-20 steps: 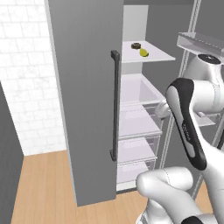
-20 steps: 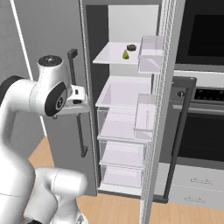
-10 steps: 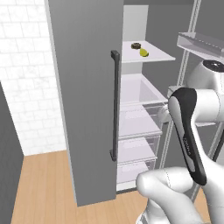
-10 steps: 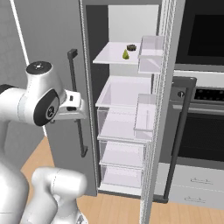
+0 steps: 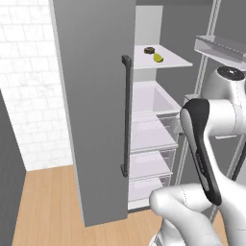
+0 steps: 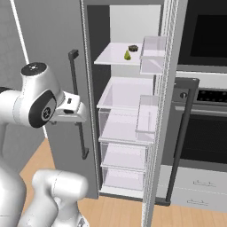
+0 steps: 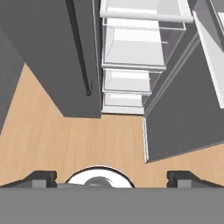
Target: Grab a lemon wedge from the fridge and one ice cube from the ice bowl, and put them in the glass of lemonade.
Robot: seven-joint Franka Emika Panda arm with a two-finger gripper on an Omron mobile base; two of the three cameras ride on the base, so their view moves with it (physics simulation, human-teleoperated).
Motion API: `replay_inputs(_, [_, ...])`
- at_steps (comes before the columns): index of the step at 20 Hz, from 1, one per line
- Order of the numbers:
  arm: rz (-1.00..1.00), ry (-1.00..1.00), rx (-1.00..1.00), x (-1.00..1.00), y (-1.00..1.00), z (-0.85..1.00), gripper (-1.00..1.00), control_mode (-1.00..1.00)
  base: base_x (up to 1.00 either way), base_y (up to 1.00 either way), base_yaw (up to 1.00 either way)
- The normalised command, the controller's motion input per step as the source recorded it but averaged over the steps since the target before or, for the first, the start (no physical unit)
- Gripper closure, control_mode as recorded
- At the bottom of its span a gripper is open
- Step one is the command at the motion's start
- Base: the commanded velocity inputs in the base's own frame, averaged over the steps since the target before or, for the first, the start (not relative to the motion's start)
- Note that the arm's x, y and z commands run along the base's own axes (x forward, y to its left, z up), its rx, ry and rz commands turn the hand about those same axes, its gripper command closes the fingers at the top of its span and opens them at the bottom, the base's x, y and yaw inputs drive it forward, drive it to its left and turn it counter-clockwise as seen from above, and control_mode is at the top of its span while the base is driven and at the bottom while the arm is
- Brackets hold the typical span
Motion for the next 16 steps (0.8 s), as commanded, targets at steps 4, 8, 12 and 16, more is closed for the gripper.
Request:
replay_inputs(4, [-0.03, 0.0, 0.0, 0.0, 0.0, 0.0, -1.0, 1.0, 0.08, 0.0, -0.11])
replay_inputs(8, [0.0, 0.0, 0.0, 0.0, 0.0, 0.0, -1.0, 1.0, 0.37, -0.05, -0.21])
replay_inputs(12, [0.0, 0.0, 0.0, 0.0, 0.0, 0.0, -1.0, 1.0, 0.66, -0.14, -0.23])
replay_inputs(16, [0.0, 0.0, 0.0, 0.0, 0.0, 0.0, -1.0, 1.0, 0.72, 0.0, -0.11])
